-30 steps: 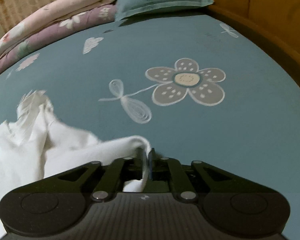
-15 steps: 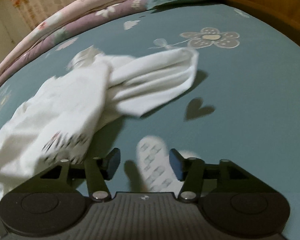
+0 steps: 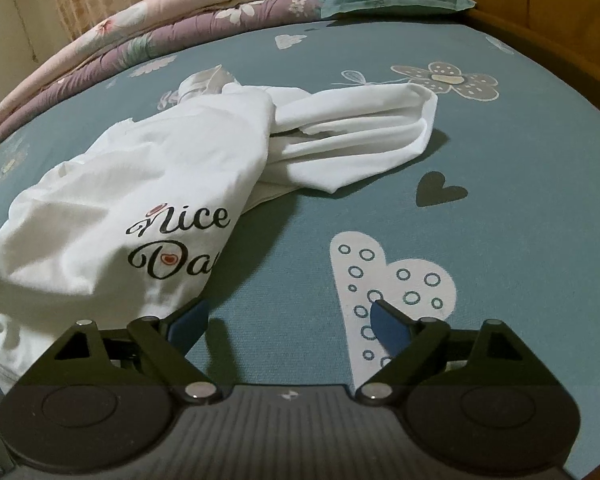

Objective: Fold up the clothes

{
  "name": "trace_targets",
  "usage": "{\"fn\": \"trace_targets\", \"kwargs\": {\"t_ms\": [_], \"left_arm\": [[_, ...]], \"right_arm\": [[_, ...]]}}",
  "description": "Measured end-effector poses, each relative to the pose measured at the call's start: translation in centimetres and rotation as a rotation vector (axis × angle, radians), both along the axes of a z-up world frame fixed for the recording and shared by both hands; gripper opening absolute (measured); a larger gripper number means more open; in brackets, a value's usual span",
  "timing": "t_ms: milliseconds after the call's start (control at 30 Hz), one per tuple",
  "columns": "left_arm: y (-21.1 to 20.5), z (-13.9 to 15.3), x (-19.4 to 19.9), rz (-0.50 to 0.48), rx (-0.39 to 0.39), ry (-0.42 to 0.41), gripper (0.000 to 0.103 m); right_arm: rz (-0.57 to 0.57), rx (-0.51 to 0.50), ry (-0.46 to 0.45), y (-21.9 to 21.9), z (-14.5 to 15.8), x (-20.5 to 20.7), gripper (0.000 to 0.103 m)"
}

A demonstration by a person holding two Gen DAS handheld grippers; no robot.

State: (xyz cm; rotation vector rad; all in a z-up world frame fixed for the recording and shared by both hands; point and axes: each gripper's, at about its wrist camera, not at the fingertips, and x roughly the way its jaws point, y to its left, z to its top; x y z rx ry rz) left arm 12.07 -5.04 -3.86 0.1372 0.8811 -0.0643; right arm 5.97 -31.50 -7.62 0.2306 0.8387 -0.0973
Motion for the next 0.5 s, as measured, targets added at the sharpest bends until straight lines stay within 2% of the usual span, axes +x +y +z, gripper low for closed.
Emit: {"fn": "trace_targets", "kwargs": {"t_ms": [100, 233, 367, 500], "left_arm": [[-0.5, -1.0, 0.5, 0.041, -0.013, 0.025, 0.077], [-0.6, -1.1, 0.3, 0.044, 0.066, 0.003, 0.079], [1.1, -0.2, 0.3, 0.08, 0.2, -0.031, 0.079], [5.0, 1.4, 1.5, 0.143, 0.308, -0.065, 0.078]], "right_arm": [[0.004, -0.01, -0.001, 0.2, -0.1, 0.0, 0.096], [0.008, -0.022, -0.001, 0.4, -0.2, -0.1, 0.096], [0.009, -0.005, -0.013, 0.0, -0.2, -0.4, 0.097], [0.009, 0.005, -0.018, -0.1, -0.2, -0.5, 0.097]]}}
